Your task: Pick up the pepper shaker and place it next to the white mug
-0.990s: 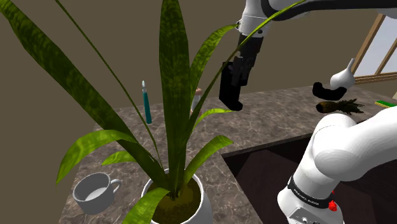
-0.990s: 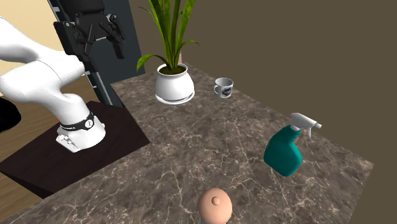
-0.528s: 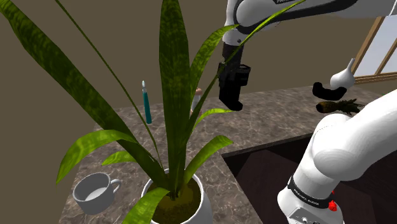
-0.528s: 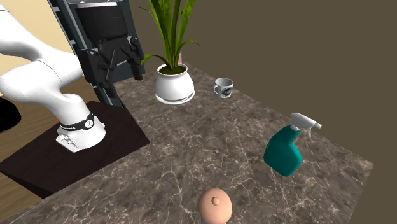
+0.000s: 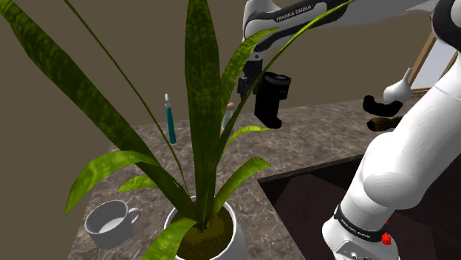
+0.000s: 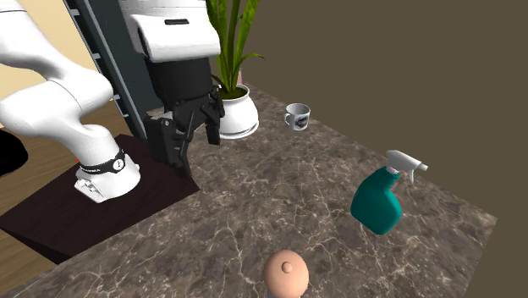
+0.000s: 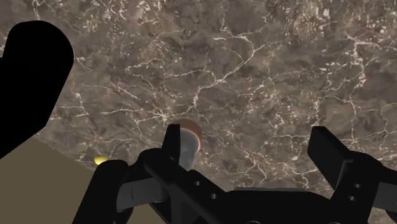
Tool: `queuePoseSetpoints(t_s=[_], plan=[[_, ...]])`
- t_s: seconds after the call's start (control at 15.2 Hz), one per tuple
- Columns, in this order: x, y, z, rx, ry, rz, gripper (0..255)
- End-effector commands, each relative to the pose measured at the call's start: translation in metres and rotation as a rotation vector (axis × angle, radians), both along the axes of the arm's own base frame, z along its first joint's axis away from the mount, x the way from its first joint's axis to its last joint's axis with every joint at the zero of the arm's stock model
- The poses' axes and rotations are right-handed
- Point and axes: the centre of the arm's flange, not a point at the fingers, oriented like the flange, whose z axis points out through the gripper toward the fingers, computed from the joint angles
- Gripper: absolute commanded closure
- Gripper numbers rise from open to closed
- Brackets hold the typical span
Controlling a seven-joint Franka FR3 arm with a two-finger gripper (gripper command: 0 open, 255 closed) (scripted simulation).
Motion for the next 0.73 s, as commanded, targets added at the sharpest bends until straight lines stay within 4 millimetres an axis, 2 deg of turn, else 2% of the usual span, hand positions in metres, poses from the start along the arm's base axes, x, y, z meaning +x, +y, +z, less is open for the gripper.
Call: queuePoseSetpoints(t_s=[0.0, 0.66], plan=[[0.025, -0.007, -0.012, -0.009, 0.008, 0.001, 0], [0.136, -0.059, -0.066, -0.049, 0.044, 0.006, 0]])
